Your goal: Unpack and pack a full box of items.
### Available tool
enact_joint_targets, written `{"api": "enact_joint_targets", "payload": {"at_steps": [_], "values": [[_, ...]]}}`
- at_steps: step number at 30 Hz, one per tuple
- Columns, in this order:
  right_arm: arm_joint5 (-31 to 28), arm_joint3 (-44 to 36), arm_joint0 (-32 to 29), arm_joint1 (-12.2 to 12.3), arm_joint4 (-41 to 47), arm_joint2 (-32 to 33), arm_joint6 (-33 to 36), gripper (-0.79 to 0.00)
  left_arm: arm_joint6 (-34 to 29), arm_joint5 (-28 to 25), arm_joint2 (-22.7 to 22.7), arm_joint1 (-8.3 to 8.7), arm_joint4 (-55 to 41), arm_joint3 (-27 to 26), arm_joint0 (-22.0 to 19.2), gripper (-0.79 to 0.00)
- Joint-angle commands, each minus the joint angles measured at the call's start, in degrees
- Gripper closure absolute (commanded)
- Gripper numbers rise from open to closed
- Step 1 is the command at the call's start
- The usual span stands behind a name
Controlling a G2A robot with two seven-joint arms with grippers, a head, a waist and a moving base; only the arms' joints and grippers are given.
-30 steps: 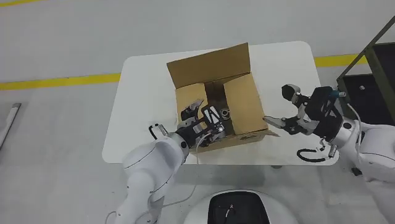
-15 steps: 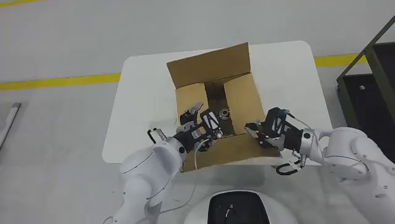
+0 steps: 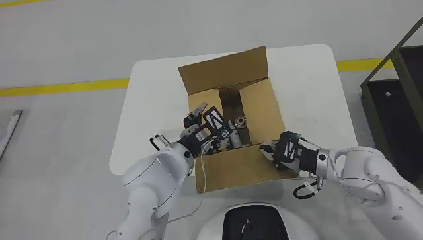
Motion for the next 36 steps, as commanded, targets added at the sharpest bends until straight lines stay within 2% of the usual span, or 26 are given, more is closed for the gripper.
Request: {"api": "enact_joint_targets", "payload": {"at_steps": [1,5,9,13,17,29,36], "values": [[0.1,0.3,0.1,0.0,-0.8,-0.3,-1.0,0.0,0.2,0.7,0.1,0.06,-0.3,0.2,-0.1,-0.785],[2.3,-0.6,0.0,-0.1,-1.2,1.3,-6.9,0.0,0.2,1.3,0.2,0.26,-0.3,0.2,-0.3,-0.785],[8.0,-2.8,-3.1,0.1,-2.4,6.7,-12.9,0.0,0.3,2.0,0.1,0.46,-0.3,0.2,-0.4,-0.785],[14.7,-2.0,-6.9,0.2,-2.7,11.5,-14.4,0.0,0.6,2.7,0.2,0.64,-0.1,0.3,-0.5,-0.785],[18.6,1.4,-8.3,0.1,-2.8,12.5,-13.6,0.0,0.8,3.0,0.4,0.76,0.1,0.5,-0.6,-0.785],[15.5,7.7,-4.2,-0.9,-4.8,3.2,-12.1,0.0,0.8,3.0,0.4,0.76,0.1,0.5,-0.6,-0.785],[13.8,6.6,-4.6,-1.1,-5.1,1.5,-11.3,0.0,0.8,3.0,0.4,0.76,0.1,0.5,-0.6,-0.785]]}}
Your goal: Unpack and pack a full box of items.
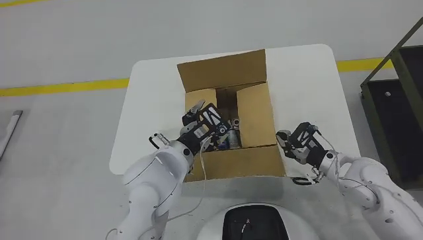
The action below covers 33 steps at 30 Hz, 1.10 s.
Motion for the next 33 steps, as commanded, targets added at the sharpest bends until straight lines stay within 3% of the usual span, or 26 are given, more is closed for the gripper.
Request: {"api": "enact_joint_targets", "payload": {"at_steps": [1,10,17,33], "values": [[-0.4,-0.8,-0.4,0.1,-0.5,0.0,0.4,0.0,0.9,0.7,-0.1,0.04,0.4,0.2,0.3,-0.785],[1.3,-6.4,-3.5,0.6,0.8,6.4,-1.5,0.0,-0.1,6.0,4.0,-0.14,5.0,5.4,-1.6,-0.785],[0.6,-11.7,-2.4,0.9,2.2,9.8,-0.8,0.0,-1.8,9.9,7.5,-0.6,9.6,11.6,-4.7,-0.785],[-0.1,-11.3,-1.1,0.7,1.0,7.6,-0.2,0.0,-0.3,11.3,7.7,-0.56,10.5,12.6,-3.9,-0.785]]}}
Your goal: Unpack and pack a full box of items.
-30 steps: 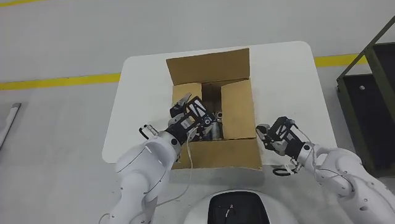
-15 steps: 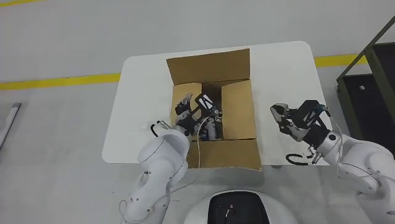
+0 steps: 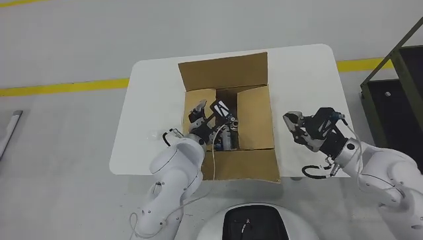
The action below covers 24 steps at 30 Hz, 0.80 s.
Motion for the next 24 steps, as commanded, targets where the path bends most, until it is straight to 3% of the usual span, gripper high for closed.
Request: {"api": "enact_joint_targets", "payload": {"at_steps": [1,5,13,14,15,17,19,20,24], "values": [[0.1,0.5,0.2,-0.1,-0.3,-0.4,0.0,0.0,0.3,1.0,0.5,0.0,1.8,0.8,0.1,-0.785],[0.7,1.8,1.2,-0.3,-0.2,-1.9,0.3,0.0,-3.0,4.3,2.3,-0.5,3.9,4.1,-1.3,-0.785],[1.2,3.5,4.3,-0.9,-2.2,-7.3,1.7,0.0,-7.5,6.2,6.0,-1.24,10.5,8.2,-4.1,-0.785],[1.3,3.8,4.7,-1.0,-2.4,-7.9,1.9,0.0,-7.8,6.5,6.1,-1.33,10.8,8.5,-4.2,-0.705],[1.3,4.1,5.2,-1.1,-2.7,-8.6,2.3,0.0,-8.2,6.7,6.3,-1.42,10.9,8.7,-4.3,-0.511],[1.6,4.7,6.0,-1.2,-3.1,-9.8,2.7,0.0,-9.1,7.2,6.3,-1.6,10.9,9.0,-4.4,-0.283],[1.9,5.4,6.5,-1.4,-3.3,-10.6,2.8,0.0,-9.5,7.4,6.2,-1.73,11.1,9.1,-4.5,-0.126],[2.1,5.6,6.8,-1.5,-3.4,-10.9,3.0,0.0,-9.7,7.7,6.1,-1.79,11.0,9.1,-4.5,0.0],[2.5,6.6,7.5,-1.6,-3.2,-11.4,3.3,0.0,-10.3,8.4,5.4,-1.95,10.8,8.7,-4.1,0.0]]}}
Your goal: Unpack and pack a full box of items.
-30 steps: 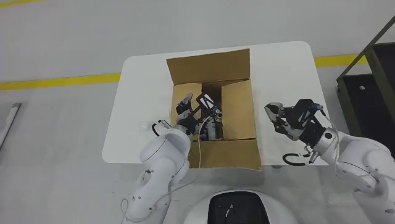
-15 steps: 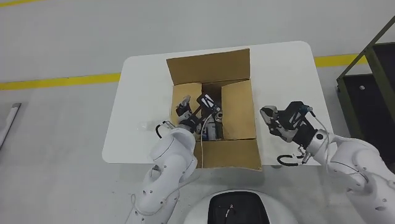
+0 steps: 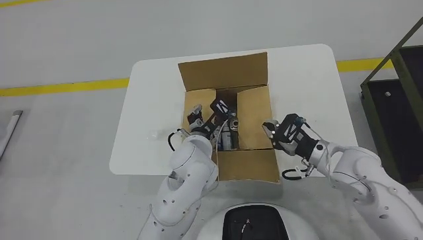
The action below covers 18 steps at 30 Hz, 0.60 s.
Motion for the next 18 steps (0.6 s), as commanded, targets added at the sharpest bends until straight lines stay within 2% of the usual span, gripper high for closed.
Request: {"api": "enact_joint_targets", "payload": {"at_steps": [1,11,18], "values": [[0.1,0.3,0.3,-0.1,0.0,-0.1,0.1,0.0,-0.1,0.3,-0.4,-0.08,-0.4,-0.2,0.3,0.0],[0.7,-0.3,0.1,-0.1,1.1,1.5,0.2,0.0,-0.3,2.1,-2.9,-0.57,-5.2,-2.7,1.1,0.0],[0.6,-2.1,-0.5,0.3,3.3,5.6,0.4,0.0,-0.8,7.2,-6.5,-1.25,-16.9,-7.2,2.1,0.0]]}}
